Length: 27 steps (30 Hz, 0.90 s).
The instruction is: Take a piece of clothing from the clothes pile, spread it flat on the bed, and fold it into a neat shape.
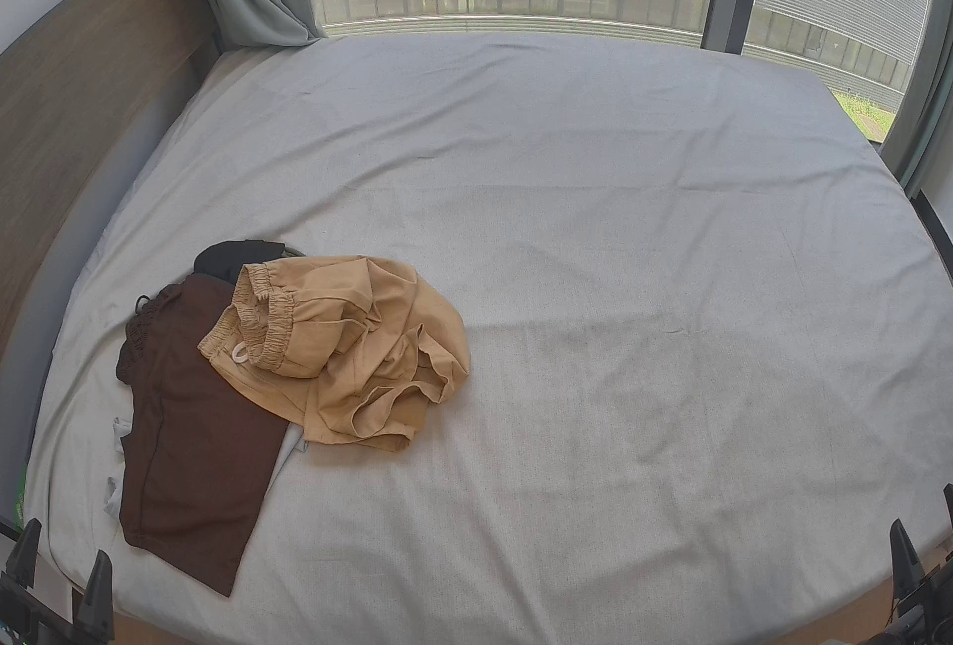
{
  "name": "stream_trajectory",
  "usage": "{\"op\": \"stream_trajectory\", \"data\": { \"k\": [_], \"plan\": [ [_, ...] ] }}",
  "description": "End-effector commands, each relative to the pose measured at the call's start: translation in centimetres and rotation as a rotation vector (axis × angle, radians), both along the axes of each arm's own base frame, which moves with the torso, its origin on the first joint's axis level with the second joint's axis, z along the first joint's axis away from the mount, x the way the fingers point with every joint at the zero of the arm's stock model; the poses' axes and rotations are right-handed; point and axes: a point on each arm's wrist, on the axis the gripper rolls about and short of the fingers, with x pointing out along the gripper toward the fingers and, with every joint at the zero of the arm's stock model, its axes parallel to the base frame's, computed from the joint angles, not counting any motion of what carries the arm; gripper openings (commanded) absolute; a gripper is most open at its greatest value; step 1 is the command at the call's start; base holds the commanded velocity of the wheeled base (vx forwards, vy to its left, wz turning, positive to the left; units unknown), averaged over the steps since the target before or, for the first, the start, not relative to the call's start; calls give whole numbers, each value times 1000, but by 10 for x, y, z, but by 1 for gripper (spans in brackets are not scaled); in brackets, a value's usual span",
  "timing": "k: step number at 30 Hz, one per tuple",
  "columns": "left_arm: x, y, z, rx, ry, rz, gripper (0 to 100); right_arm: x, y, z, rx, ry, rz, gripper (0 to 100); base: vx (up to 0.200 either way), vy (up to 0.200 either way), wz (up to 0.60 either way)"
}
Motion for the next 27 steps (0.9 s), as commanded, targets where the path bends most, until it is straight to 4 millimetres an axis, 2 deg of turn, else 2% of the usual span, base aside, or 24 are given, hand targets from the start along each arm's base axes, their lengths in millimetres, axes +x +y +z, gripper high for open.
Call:
{"op": "stream_trajectory", "data": {
  "k": [1,27],
  "plan": [
    [0,0,-5,-5,1,2,100,0,0,-5,2,2,0,100,0,0,0],
    [0,0,-5,5,-1,-4,100,0,0,-5,0,2,0,100,0,0,0]
  ]
}}
